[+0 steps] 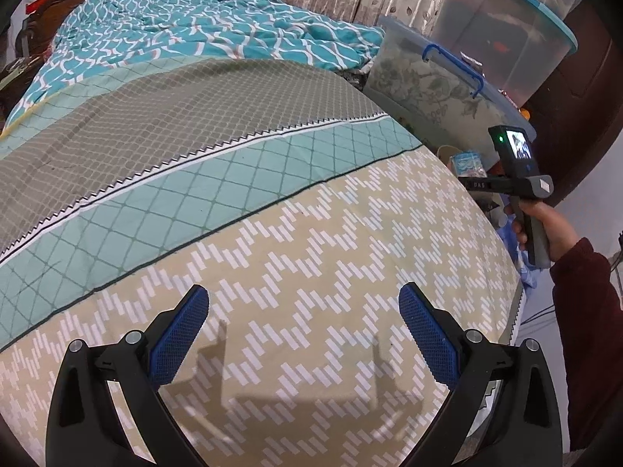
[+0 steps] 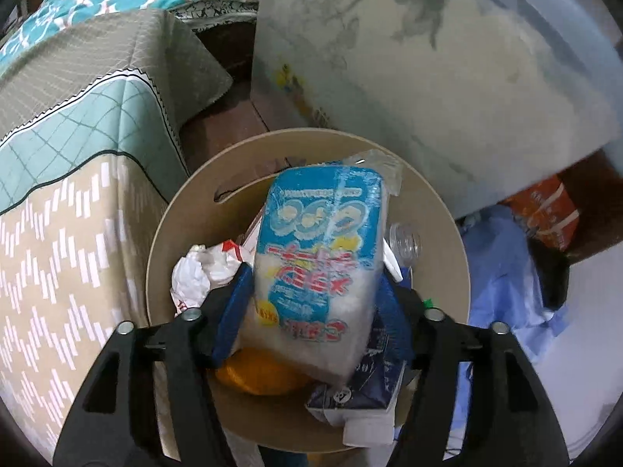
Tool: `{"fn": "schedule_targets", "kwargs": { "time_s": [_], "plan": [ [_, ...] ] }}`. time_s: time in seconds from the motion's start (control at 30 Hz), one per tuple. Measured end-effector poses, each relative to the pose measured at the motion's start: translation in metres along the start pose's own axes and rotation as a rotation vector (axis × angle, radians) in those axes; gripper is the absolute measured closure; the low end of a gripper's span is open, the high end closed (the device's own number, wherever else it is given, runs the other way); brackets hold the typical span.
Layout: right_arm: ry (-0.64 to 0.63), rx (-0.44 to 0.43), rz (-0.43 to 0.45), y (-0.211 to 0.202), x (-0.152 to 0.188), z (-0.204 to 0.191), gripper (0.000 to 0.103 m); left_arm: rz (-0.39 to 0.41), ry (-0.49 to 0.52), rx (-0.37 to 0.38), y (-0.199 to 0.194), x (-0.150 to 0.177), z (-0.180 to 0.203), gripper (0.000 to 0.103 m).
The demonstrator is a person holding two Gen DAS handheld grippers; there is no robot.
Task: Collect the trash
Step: 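Open the right tool and withdraw it from the wastebasket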
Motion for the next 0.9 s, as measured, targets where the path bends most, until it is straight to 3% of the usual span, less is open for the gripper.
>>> {"fn": "schedule_targets", "kwargs": {
  "time_s": [0.1,0.23,0.4,0.57,0.77,0.9],
  "plan": [
    [-0.009,-0.012,0.074,-0.02,0.003,-0.002,0.015,0.016,-0.002,0.004,-0.006,-0.001,-0.001,0.009],
    [0.01,-0.013,0.132,-0.046,0.008,0.003,0.014,0.028,0.005,0.016,-0.012,-0.001,0.004,0.009],
    [0.112,-0.074,0.239,-0.09,0.033,0.003,0.014,0.076,0.041,0.006,-0.026,0.0,0.015,0.009],
    [0.248,-0.204,0.357,-0.139,0.084,-0.023,0.011,0.137,0.088,-0.016,-0.043,0.002,0.026,0.009],
    [0.388,-0.342,0.422,-0.169,0.154,-0.08,0.004,0.232,0.186,-0.086,-0.063,0.005,0.045,0.009],
    [0.491,-0.347,0.443,-0.179,0.187,-0.111,0.004,0.282,0.251,-0.13,-0.074,0.006,0.058,0.008]
  ]
}}
Point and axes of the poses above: each gripper's, at about its wrist camera, not at the fingertips, and y roughly the way its jaws point, z to its right, x to its underside, the point moved 7 cm from there along y, roughly the way its jaws point, and after that the axes turned 13 degrees about -x, right-handed, at the moved point
